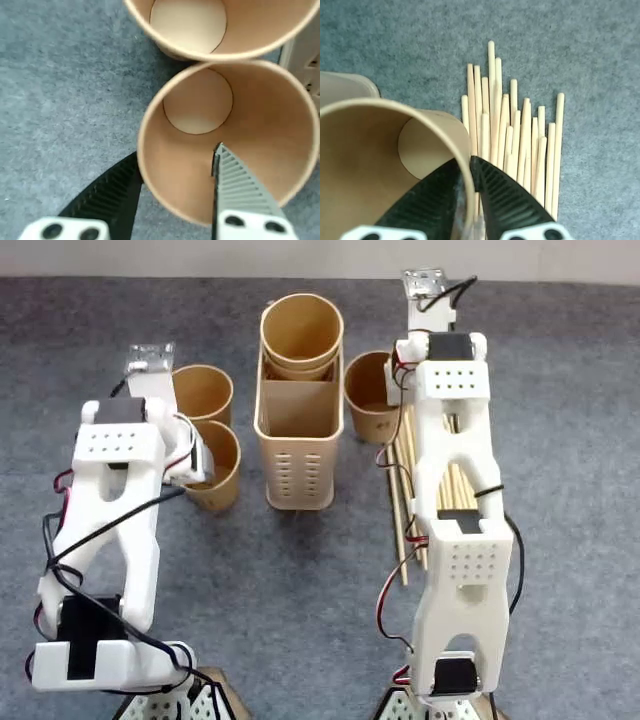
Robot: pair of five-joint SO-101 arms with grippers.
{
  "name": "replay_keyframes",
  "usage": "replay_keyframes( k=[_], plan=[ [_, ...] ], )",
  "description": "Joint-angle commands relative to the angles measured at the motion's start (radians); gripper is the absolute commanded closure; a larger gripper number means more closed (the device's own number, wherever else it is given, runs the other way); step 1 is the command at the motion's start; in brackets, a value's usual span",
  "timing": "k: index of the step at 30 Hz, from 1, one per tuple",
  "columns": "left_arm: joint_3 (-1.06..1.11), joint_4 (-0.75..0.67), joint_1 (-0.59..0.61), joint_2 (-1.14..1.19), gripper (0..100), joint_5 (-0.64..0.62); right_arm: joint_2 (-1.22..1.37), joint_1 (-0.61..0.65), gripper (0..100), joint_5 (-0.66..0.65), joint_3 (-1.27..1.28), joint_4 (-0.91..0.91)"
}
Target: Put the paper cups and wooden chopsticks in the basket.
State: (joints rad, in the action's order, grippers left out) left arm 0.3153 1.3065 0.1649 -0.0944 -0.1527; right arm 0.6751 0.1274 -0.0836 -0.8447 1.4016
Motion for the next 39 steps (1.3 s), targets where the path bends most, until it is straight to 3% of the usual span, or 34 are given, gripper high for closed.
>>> replay_keyframes(
  k=[1, 8, 11, 14, 22, 26, 31, 39],
  plan=[
    [0.035, -0.058, -0.013, -0.005, 82, -0.008, -0.025, 0.004, 98.5, -0.044, -0.021, 0.028],
    [-0.010, -0.055, -0.015, -0.015, 100, 0.091, -0.025, -0.018, 98.5, -0.057, -0.298, 0.216],
    [-0.062, 0.014, -0.013, -0.015, 99, 0.089, -0.025, -0.025, 98.5, -0.066, -0.539, 0.351],
    [-0.108, 0.066, -0.013, -0.016, 99, 0.089, -0.048, -0.024, 98.7, -0.110, -0.702, 0.364],
    [-0.303, 0.270, 0.021, -0.018, 99, 0.095, -0.335, 0.028, 98.7, -0.138, -0.576, 0.317],
    [-0.492, 0.353, 0.101, -0.018, 99, 0.126, -0.455, 0.125, 98.7, -0.135, -0.553, 0.162],
    [-0.656, 0.414, 0.182, -0.018, 99, 0.138, -0.437, 0.228, 98.7, -0.141, -0.496, -0.059],
    [-0.863, 0.419, 0.269, -0.018, 99, 0.172, -0.272, 0.246, 98.7, -0.137, -0.193, -0.179]
  ],
)
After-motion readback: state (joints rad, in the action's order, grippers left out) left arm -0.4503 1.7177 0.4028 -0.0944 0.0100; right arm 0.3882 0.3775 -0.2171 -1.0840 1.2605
